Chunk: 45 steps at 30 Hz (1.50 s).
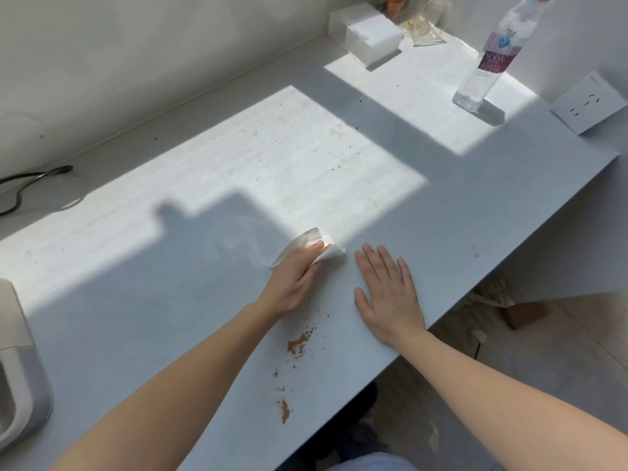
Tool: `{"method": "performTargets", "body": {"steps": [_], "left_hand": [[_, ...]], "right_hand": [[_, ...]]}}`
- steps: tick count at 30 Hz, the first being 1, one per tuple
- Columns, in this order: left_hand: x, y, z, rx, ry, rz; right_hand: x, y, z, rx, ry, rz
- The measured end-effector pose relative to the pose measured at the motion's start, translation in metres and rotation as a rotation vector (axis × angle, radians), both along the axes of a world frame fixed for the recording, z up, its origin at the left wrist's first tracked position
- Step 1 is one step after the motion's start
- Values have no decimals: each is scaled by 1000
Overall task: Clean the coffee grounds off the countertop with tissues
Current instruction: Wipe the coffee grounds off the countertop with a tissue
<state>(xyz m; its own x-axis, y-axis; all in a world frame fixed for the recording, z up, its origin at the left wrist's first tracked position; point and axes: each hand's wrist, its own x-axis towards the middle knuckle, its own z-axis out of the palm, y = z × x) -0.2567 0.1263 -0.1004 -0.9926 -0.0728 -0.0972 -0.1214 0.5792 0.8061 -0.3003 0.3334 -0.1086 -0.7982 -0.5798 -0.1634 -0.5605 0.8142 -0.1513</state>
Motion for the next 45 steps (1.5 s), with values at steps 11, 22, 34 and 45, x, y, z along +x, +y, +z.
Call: {"method": "performTargets", "body": {"steps": [11,22,34,45], "left_hand": [[75,36,14,93,-156,-51],[158,64,18,168,-260,74],[148,40,43,582,-331,450],[109,-23,27,337,-137,611]], "right_hand": [[-1,1,-3,-16,34,4],[-1,2,-5,-41,30,2],[-1,1,-7,-54,29,5],[-1,2,-8,-30,32,10]]}}
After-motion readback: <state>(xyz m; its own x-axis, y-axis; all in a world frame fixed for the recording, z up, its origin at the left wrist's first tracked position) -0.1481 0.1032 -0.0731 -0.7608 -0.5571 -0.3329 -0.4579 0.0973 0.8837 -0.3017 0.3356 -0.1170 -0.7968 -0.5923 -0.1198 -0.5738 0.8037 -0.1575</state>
